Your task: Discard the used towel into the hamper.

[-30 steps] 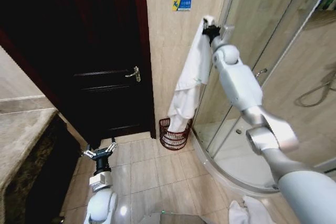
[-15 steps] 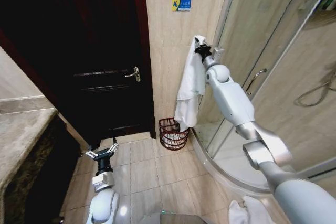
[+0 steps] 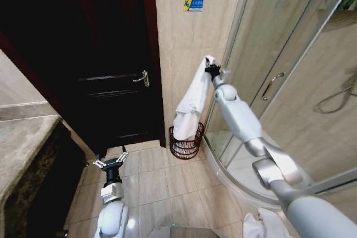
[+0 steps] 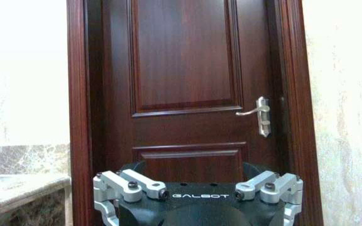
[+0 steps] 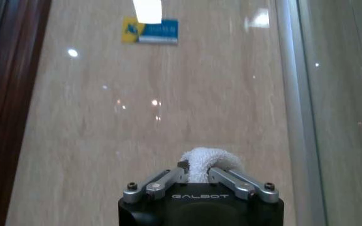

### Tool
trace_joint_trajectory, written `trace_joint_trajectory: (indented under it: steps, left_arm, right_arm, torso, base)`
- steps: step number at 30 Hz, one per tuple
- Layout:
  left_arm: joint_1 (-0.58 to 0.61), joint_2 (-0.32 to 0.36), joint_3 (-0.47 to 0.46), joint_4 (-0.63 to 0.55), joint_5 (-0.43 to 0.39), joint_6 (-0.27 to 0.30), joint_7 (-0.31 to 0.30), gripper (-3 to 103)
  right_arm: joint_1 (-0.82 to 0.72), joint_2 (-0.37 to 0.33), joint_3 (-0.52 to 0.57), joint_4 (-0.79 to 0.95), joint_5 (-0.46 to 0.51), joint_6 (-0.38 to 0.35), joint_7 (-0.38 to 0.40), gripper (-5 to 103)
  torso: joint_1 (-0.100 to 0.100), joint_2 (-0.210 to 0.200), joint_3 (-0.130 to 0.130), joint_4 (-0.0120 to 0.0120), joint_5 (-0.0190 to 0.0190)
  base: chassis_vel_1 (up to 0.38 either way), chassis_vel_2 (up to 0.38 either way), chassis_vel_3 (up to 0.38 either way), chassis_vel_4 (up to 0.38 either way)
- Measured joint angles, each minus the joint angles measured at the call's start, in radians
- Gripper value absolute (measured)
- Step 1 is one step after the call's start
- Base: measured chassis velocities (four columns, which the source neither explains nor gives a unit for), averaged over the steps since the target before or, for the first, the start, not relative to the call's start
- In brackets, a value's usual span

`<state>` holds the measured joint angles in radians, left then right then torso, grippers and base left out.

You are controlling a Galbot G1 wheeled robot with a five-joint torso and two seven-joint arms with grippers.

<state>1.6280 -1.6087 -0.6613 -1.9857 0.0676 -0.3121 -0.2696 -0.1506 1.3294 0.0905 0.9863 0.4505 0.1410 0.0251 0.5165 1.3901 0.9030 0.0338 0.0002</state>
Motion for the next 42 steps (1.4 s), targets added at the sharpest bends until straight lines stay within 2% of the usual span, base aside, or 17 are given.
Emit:
trace_joint_trajectory:
  steps: [3,8,12,23,30,42]
  left_arm:
    - [0.0,0.0,0.001,-0.002,0.0,0.0,0.012,100]
    - [0.0,0.0,0.001,-0.001,0.0,-0.003,0.017,100]
    - [-0.004,0.0,0.002,0.008,0.0,-0.012,0.026,100]
    - [-0.011,0.001,0.005,0.031,0.001,-0.036,0.052,100]
    - [-0.014,0.001,0.007,0.041,0.001,-0.05,0.054,100]
    - [-0.01,0.001,0.014,0.024,0.015,-0.057,0.059,100]
  right_arm:
    - [-0.009,0.014,0.014,-0.042,-0.04,0.036,0.002,3]
    - [-0.029,0.013,0.018,-0.027,-0.054,0.042,0.019,3]
    - [-0.085,0.0,0.017,0.064,-0.041,-0.005,0.04,3]
    - [-0.126,0.03,0.035,0.062,-0.062,0.01,0.044,3]
    - [-0.181,0.016,0.035,0.153,-0.068,-0.058,0.072,3]
    - [-0.313,0.0,0.051,0.268,-0.115,-0.069,0.104,3]
  torso:
    - [0.0,0.0,0.0,0.0002,-0.0001]
    - [0.0,0.0,0.0,0.0,0.0]
    - [0.0,0.0,0.0,-0.0001,-0.0004]
    - [0.0,0.0,0.0,0.0001,-0.0002]
    - [0.0,0.0,0.0,-0.0001,-0.0002]
    - [0.0,0.0,0.0,0.0001,-0.0001]
  base:
    - [0.0,0.0,0.0,0.0]
    - [0.0,0.0,0.0,0.0]
    - [0.0,0.0,0.0,0.0]
    - [0.0,0.0,0.0,0.0]
    - [0.0,0.0,0.0,0.0]
    - [0.0,0.0,0.0,0.0]
